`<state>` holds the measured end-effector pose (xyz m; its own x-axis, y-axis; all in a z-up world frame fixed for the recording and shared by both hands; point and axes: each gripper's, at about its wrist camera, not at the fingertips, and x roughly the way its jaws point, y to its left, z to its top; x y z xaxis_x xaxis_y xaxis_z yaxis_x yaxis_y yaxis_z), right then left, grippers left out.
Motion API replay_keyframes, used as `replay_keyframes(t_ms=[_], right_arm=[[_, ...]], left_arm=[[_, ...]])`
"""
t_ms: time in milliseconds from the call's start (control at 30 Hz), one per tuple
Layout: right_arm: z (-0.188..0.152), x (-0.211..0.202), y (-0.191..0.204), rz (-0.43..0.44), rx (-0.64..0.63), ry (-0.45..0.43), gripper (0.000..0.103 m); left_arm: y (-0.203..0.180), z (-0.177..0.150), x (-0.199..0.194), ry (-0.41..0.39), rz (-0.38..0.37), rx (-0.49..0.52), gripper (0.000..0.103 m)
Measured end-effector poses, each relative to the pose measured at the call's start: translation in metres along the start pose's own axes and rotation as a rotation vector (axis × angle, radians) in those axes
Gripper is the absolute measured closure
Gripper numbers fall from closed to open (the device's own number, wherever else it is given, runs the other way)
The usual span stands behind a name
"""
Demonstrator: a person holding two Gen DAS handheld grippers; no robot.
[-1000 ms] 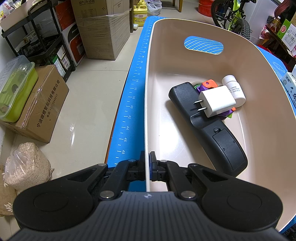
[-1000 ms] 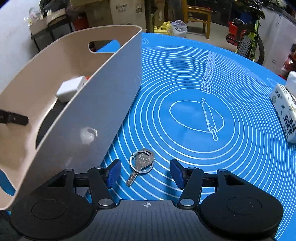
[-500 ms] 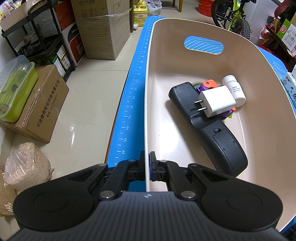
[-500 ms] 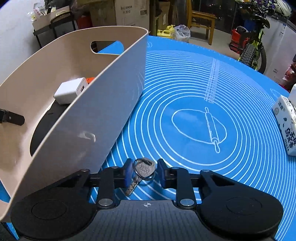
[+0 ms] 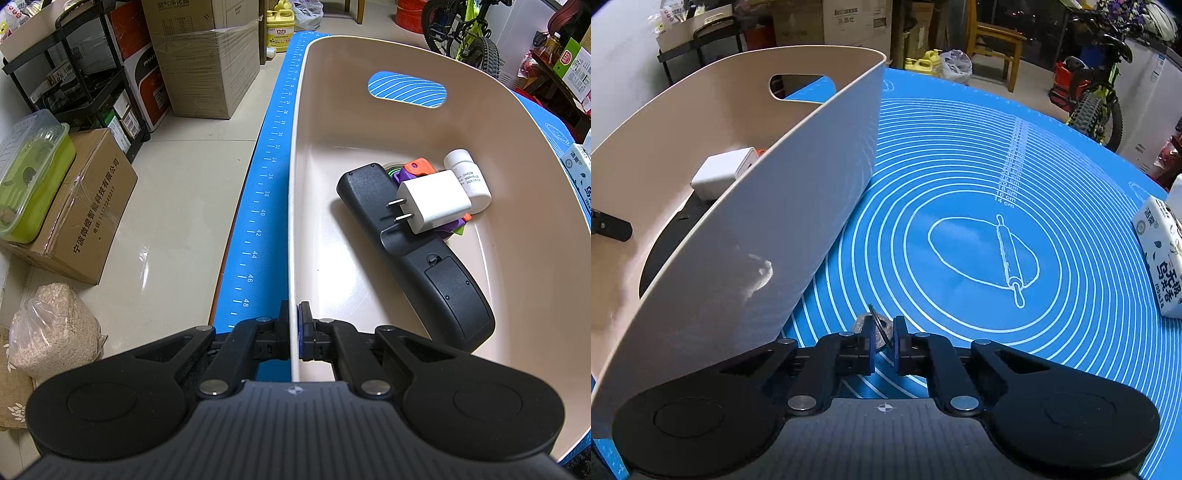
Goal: Organize rigid objects
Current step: 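Move the right tool to the metal key ring and grasp it, then carry the key ring into the basket and open the right tool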
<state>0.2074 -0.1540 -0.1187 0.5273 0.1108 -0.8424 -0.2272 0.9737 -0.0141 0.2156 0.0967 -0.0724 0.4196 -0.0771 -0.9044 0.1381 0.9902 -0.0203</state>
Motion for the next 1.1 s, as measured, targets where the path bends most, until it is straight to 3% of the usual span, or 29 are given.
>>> replay_keyframes(t_ms=[233, 300, 1100], right_arm=[[0.004, 0.003, 0.006, -0.005, -0.025, 0.002, 0.082], [0.004, 0.002, 0.008, -0.012, -0.033, 0.003, 0.089], [0.02, -0.056, -0.014, -0.099, 0.029, -0.119, 0.09]], left_arm=[[0.0, 0.0, 0.0, 0.001, 0.0, 0.0, 0.098], [0.0, 0.0, 0.0, 0.001, 0.0, 0.0, 0.098], [0.0, -0.001, 0.001, 0.002, 0.0, -0.002, 0.099]])
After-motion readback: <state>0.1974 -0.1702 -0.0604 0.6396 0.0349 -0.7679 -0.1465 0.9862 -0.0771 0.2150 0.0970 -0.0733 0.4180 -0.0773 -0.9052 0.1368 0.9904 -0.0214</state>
